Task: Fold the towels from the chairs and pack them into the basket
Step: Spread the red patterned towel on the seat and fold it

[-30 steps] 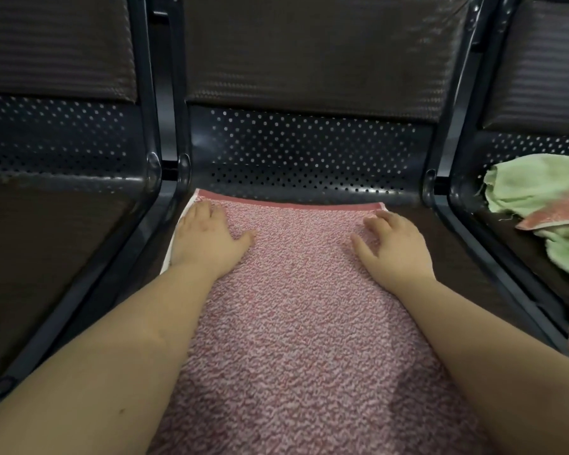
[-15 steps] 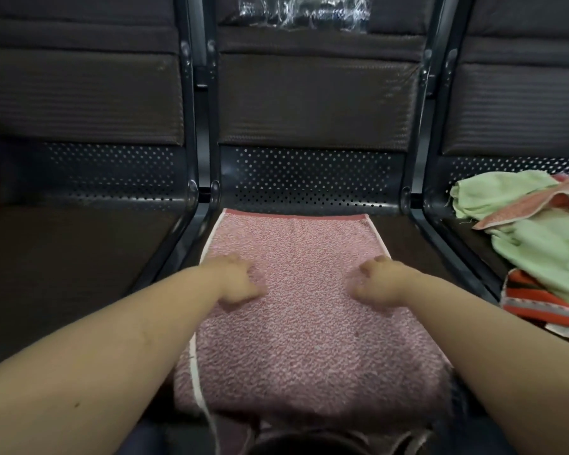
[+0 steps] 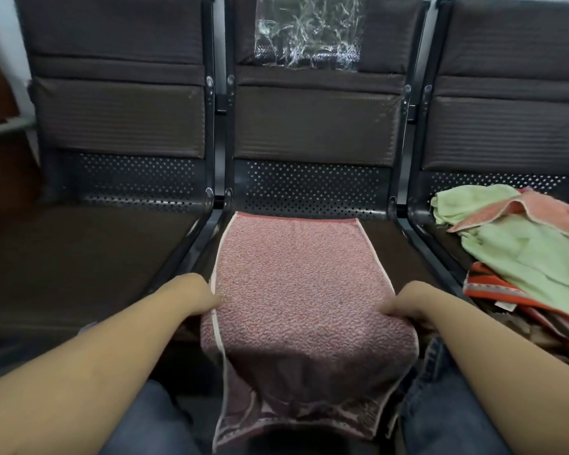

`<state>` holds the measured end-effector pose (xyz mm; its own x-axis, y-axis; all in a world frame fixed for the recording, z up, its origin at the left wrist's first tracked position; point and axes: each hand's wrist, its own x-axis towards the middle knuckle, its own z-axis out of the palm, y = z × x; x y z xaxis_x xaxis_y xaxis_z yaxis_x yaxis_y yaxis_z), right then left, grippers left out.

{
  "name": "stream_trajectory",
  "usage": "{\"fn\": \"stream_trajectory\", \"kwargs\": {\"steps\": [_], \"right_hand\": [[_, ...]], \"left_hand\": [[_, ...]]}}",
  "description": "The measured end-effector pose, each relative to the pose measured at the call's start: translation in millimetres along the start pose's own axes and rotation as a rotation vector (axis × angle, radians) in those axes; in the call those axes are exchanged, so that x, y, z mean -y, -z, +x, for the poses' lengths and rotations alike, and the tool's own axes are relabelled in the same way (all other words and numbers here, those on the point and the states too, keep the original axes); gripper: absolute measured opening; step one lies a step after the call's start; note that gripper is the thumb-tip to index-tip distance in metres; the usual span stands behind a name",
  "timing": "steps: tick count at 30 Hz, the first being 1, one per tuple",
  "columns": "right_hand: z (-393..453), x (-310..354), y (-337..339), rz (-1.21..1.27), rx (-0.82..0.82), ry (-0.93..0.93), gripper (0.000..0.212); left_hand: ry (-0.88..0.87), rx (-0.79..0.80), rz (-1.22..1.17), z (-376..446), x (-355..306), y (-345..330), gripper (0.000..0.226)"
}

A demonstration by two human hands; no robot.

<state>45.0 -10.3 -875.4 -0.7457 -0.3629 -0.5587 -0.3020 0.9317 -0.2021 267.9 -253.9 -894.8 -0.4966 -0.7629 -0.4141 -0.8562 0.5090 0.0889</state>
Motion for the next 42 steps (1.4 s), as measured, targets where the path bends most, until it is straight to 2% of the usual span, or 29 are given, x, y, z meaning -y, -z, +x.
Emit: {"fn": "stream_trajectory", "kwargs": {"steps": [3,6,8,10,12,17,20,25,28,29,30,31,32,33,34,36,38,42], "right_hand": [[0.1,-10.4,0.5,0.17,0.003,-0.024,0.031],[6.5,-19.7,1.8,0.386,0.003,-0.028,0.025],[6.5,-23.6,3.6,0.582,0.063,-0.022,0.02],[1.6,-25.4,6.7,0.717,0.143,-0.008,0.013],[1.7,-29.9,10.0,0.768,0.172,0.032,0.01],[0.1,-41.4,18.4,0.822,0.207,0.141,0.018],[0.9,-45.2,20.7,0.854,0.281,0.17,0.029],[-0.1,-47.1,23.1,0.799,0.263,0.205,0.028],[-0.4,-50.2,26.5,0.719,0.305,0.251,0.075],[-0.9,-50.1,27.8,0.636,0.272,0.277,0.084],[-2.9,-48.7,28.1,0.525,0.218,0.303,0.081],[-7.1,-45.4,28.1,0.414,0.165,0.316,0.067],[-12.5,-40.4,27.4,0.344,0.119,0.319,0.052],[-14.7,-36.5,26.1,0.277,0.07,0.324,0.046],[-14.4,-34.3,24.9,0.206,0.018,0.33,0.045],[-11.7,-32.2,22.2,0.103,-0.042,0.327,0.045],[-11.7,-29.4,22.2,0.048,-0.079,0.328,0.038],[-8.8,-29.8,26.6,0.018,-0.197,0.369,0.007]], "left_hand": [[-0.01,-0.005,-0.071,-1.1,-1.8,-3.3,0.045],[-0.021,-0.059,-0.067,-1.6,-5.0,-7.5,0.042],[-0.025,-0.082,-0.088,0.4,-2.9,-7.9,0.038],[-0.018,-0.058,-0.168,4.9,1.2,-6.2,0.037],[0.014,-0.004,-0.35,8.2,7.3,-3.8,0.028],[-0.01,0.16,-0.721,4.4,27.0,3.2,0.01],[-0.035,0.169,-0.893,2.0,37.9,4.7,0.019],[-0.075,0.238,-1.177,-6.6,43.1,9.4,0.03],[-0.013,0.235,-1.284,-10.3,44.7,14.8,0.032],[-0.012,0.247,-1.287,-11.3,44.5,15.4,0.024],[-0.034,0.267,-1.268,-14.3,43.5,16.7,0.016],[-0.067,0.295,-1.222,-15.2,44.2,17.3,0.026],[-0.102,0.329,-1.144,-15.2,45.6,17.3,0.045],[-0.144,0.342,-1.047,-13.2,48.3,16.2,0.063],[-0.184,0.328,-0.921,-12.2,50.3,14.0,0.072],[-0.24,0.221,-0.624,-13.1,47.4,10.6,0.056],[-0.286,0.049,-0.403,-12.3,41.1,8.2,0.04],[-0.368,-0.081,-0.253,-9.8,34.3,13.5,0.009]]}}
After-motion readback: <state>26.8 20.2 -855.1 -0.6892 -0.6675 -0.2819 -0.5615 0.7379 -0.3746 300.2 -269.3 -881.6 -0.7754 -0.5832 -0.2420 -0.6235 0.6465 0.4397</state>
